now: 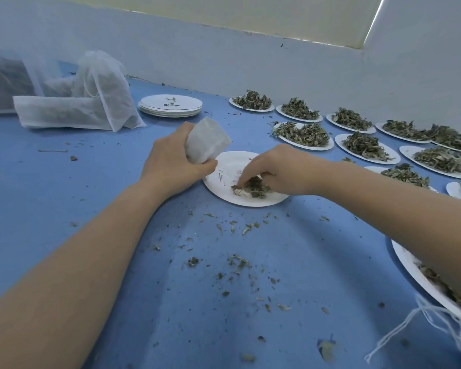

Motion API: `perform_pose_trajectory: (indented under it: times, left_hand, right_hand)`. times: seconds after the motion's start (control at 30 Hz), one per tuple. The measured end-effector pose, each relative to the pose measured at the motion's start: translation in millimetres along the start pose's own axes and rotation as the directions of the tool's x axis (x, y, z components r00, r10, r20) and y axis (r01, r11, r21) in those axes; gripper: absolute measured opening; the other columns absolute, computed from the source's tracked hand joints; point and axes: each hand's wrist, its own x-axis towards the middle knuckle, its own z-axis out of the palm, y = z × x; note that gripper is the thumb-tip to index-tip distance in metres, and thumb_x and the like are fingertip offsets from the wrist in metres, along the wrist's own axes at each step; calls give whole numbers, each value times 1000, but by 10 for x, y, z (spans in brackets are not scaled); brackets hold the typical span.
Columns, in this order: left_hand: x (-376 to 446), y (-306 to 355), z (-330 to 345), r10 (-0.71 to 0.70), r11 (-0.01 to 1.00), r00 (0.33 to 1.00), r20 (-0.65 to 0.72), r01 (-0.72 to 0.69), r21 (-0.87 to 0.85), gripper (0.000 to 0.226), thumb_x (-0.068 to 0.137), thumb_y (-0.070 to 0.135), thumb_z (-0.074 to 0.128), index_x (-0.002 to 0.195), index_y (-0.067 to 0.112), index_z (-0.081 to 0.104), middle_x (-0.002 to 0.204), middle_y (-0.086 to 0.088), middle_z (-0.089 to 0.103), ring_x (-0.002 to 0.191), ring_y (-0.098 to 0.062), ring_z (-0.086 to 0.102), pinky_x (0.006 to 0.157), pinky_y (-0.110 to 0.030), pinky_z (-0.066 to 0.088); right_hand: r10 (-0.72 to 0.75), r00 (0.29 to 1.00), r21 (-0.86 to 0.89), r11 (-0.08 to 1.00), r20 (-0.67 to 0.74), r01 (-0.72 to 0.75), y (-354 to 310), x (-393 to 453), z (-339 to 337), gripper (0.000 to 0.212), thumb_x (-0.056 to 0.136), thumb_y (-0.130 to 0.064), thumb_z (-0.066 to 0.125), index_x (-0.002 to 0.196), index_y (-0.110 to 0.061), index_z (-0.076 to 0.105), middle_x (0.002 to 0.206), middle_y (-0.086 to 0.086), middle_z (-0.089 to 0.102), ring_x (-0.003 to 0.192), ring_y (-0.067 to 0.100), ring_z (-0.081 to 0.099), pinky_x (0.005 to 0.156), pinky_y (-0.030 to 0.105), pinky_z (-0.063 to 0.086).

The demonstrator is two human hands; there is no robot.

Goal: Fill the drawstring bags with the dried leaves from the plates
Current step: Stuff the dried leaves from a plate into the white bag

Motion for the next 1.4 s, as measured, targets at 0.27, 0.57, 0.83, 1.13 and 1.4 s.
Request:
perform_pose_trajectory:
  times: [0.27,0.57,0.83,1.13,1.4]
  left_hand:
    - [4,-6,-1,6,1000,1000,11,-6,21,41,68,38,74,96,33,43,78,14,50,81,-18,48,66,-30,39]
    - [2,-12,1,-8,1000,1000,8,8,20,47,69,37,74,108,30,50,81,16,49,81,-14,48,64,-27,35]
    - [6,-15,9,-19,999,999,25,19,31,47,67,42,73,105,29,49,85,11,53,84,-17,49,69,-31,40]
    - [-5,-7,-2,-15,999,1000,27,14,43,52,70,38,74,114,28,50,92,9,54,86,-15,48,71,-29,37]
    - [-15,34,-16,-9,998,999,49,6,67,53,70,38,73,116,29,50,92,8,56,86,-15,50,70,-28,37]
  right_hand:
    - [-69,997,48,996,-18,70,-129,18,120,63,83,7,36,116,-38,63,123,-8,63,103,17,57,86,33,46]
    - [190,977,59,981,-93,-185,79,51,133,57,85,9,35,117,-30,61,126,3,52,105,23,50,78,31,42]
    - [273,961,144,950,51,-278,45,14,40,44,86,5,32,108,-27,54,114,4,55,93,18,50,65,26,42]
    - [282,959,143,949,13,-281,-96,-55,-5,36,98,-9,29,122,-24,52,115,5,52,88,18,55,72,32,47]
    - [302,947,155,936,106,-316,-154,-52,75,49,92,-60,34,128,-28,48,121,3,43,102,20,49,83,31,37]
